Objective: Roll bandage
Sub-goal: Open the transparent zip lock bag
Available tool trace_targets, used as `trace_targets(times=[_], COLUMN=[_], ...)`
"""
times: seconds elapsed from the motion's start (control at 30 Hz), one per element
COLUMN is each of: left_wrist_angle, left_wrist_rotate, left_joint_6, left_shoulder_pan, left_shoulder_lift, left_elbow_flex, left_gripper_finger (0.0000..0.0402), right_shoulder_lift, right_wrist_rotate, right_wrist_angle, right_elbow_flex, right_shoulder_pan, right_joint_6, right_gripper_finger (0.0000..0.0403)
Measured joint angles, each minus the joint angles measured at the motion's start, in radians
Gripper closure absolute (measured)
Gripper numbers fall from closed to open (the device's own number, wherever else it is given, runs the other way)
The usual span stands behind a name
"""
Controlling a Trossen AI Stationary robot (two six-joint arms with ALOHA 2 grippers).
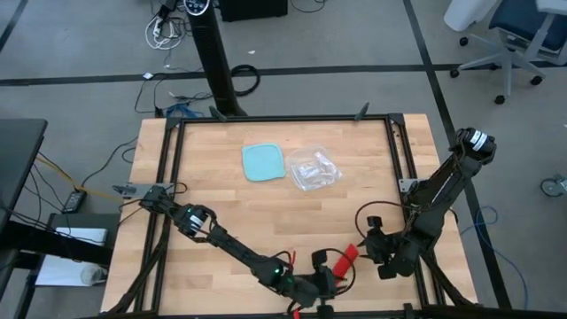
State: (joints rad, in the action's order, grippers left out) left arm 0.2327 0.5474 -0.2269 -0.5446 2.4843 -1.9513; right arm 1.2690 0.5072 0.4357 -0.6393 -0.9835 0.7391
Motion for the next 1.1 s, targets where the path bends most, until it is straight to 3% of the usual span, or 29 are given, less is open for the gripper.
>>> trace_targets(times=[0.17, 0.3, 0.47, 0.77, 0.93, 1.1], left_wrist_angle=[0.365, 0.524, 0.507, 0.451, 0.434, 0.36], left_wrist_rotate=[-0.188, -0.202, -0.186, 0.091, 0.146, 0.143], left_joint_6=[0.019, -0.012, -0.072, -0.049, -0.105, -0.139], left_shoulder_pan=[0.013, 0.022, 0.035, 0.022, 0.073, 0.127], left_shoulder_lift=[0.003, -0.009, -0.143, -0.475, -0.562, -0.603], left_elbow_flex=[0.123, 0.227, 0.391, 0.764, 0.922, 0.967], left_gripper_finger=[0.033, 0.033, 0.033, 0.033, 0.033, 0.033], right_shoulder_lift=[-0.026, -0.035, -0.034, -0.029, -0.029, -0.03], right_wrist_rotate=[0.061, 0.073, 0.075, 0.089, 0.095, 0.121], right_wrist_angle=[0.014, 0.015, 0.019, 0.008, 0.029, 0.048], right_elbow_flex=[0.0, 0.0, 0.0, 0.0, 0.0, 0.0], right_shoulder_pan=[-0.027, -0.042, -0.05, -0.013, 0.1, 0.256], right_joint_6=[0.011, 0.026, 0.051, 0.037, -0.046, -0.184], right_gripper_finger=[0.0262, 0.0262, 0.0262, 0.0262, 0.0262, 0.0262])
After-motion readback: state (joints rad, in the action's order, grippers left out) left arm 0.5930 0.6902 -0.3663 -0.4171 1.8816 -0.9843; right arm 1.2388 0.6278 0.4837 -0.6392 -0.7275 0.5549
